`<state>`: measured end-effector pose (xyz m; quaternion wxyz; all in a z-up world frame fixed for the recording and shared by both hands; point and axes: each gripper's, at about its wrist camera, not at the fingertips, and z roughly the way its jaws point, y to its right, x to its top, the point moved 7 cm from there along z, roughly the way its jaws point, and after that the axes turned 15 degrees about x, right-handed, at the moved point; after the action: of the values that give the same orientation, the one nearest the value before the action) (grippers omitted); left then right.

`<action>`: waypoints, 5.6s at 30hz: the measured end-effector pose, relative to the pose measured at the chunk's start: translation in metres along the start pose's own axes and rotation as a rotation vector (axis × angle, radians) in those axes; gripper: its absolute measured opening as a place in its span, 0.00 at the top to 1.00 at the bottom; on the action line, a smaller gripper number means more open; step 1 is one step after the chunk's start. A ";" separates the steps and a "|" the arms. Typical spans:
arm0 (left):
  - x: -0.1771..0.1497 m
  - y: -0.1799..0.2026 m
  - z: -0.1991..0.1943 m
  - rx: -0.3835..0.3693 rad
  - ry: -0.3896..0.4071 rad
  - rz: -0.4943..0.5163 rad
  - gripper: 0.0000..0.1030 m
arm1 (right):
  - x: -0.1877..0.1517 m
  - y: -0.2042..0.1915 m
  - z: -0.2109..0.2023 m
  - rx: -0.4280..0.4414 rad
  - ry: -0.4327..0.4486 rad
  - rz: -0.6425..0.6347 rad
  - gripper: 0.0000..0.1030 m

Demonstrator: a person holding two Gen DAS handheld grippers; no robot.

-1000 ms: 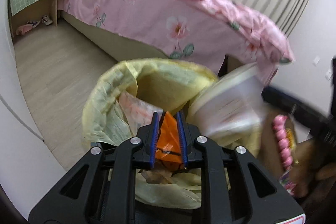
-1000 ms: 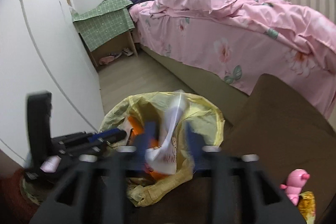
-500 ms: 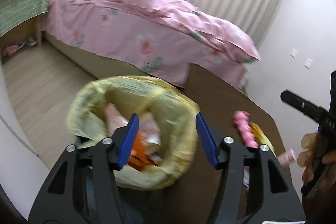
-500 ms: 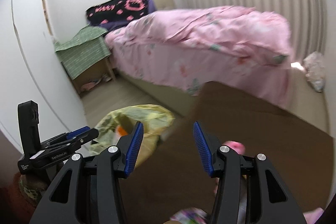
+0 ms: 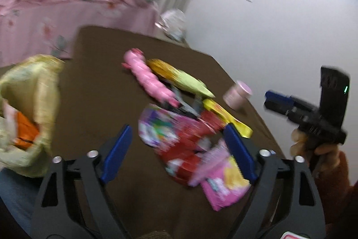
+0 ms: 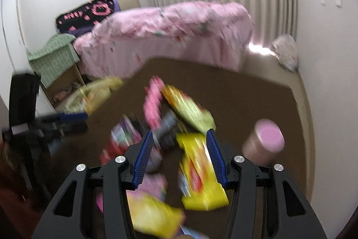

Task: Collect trash
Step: 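Move both grippers back over the remaining wrappers on the table, then grasp the blue-white printed wrapper with the right gripper, then grasp the pink-yellow potato chips bag with the left gripper while the right holds the blue wrapper, then carry both wrappers over the yellow bin and open both grippers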

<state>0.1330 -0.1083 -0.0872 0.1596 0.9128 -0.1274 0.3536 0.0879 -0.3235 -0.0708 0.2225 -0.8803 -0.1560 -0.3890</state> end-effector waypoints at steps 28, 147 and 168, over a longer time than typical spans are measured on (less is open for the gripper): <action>-0.074 0.090 0.054 0.099 -0.254 0.346 0.13 | -0.140 -0.006 -0.012 -0.108 -0.109 0.100 0.49; 0.052 -0.126 -0.119 0.371 0.225 -0.145 0.92 | 0.107 -0.142 0.014 0.076 0.153 -0.191 0.94; 0.027 -0.238 -0.072 0.444 0.170 -0.471 0.92 | 0.153 -0.184 0.138 0.217 0.023 -0.290 0.95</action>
<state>0.1909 0.1347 -0.0666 0.0444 0.8969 0.1811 0.4011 0.1901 -0.0800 0.0116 0.2595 -0.8149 -0.3200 -0.4077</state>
